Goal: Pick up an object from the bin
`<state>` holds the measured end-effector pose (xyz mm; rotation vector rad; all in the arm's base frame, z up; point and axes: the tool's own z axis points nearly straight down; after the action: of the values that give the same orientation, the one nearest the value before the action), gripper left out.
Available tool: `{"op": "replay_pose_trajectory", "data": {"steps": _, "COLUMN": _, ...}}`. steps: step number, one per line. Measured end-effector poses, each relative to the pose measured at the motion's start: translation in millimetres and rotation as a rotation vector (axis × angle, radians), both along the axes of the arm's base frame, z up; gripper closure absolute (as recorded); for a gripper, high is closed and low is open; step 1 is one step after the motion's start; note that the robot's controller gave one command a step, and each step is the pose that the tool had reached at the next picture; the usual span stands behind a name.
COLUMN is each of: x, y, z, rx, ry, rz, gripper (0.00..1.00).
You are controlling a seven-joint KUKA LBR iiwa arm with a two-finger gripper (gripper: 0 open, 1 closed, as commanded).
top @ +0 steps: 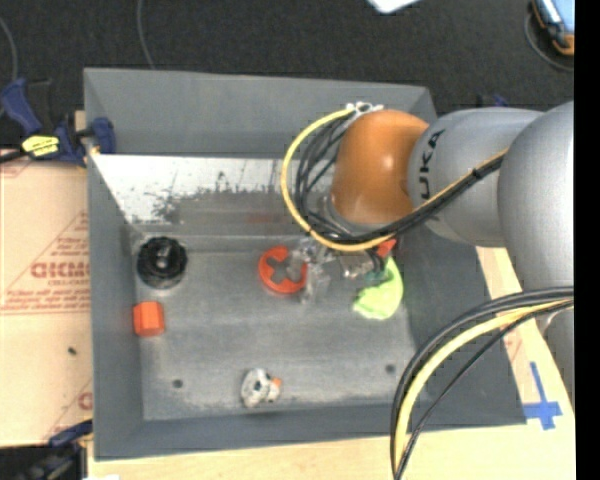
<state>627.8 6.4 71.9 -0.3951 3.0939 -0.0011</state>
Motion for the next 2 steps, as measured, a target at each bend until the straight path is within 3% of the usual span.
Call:
{"op": "replay_pose_trajectory", "data": {"steps": 1, "x": 0.0, "y": 0, "z": 0, "rx": 0.000, "ry": 0.000, "rz": 0.000, "gripper": 1.00}}
{"op": "replay_pose_trajectory", "data": {"steps": 2, "x": 15.6, "y": 4, "z": 75, "rx": -0.002, "ry": -0.001, "rz": 0.033, "gripper": 1.00}}
